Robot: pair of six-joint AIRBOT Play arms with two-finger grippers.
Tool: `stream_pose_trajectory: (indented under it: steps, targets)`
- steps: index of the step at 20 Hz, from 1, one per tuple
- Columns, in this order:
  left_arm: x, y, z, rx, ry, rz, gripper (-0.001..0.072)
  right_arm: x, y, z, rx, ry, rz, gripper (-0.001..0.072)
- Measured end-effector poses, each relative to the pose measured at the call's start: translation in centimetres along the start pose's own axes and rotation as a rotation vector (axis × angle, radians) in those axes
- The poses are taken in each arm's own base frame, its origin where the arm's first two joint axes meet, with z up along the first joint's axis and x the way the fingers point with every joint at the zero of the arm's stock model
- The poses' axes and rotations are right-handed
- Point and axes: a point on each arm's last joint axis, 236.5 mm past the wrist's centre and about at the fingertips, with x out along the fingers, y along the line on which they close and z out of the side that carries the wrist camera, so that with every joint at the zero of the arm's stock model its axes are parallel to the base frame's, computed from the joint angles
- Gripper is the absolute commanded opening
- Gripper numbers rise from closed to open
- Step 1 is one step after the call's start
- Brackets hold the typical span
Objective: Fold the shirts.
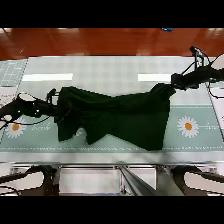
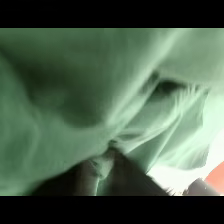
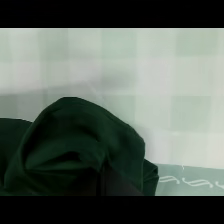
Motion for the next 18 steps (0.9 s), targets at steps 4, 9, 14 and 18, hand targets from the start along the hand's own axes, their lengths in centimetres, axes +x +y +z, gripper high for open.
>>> stream_pose_trajectory:
  steps: [4, 9, 14, 18]
  targets:
    - [-1.1, -1.7, 2.3, 0.05, -0.058, -0.016, 0.0017, 0.0, 0.1, -0.1, 0.002, 0.002, 0.006, 0.0022]
    - [-5.8, -7.9, 6.3, 0.213, -0.163, -0.073, 0.0017, -2.5, 1.3, 1.3, -0.033, -0.045, 0.021, 0.0022]
    - [-18.9, -20.7, 9.3, 0.503, -0.473, -0.175, 0.0017, -14.9, 5.8, 6.7, -0.154, -0.33, 0.036, 0.0022]
    - [-32.8, -30.1, 4.6, 0.753, -0.796, -0.232, 0.0017, -28.3, 10.3, 6.8, -0.267, -0.625, 0.04, 0.0022]
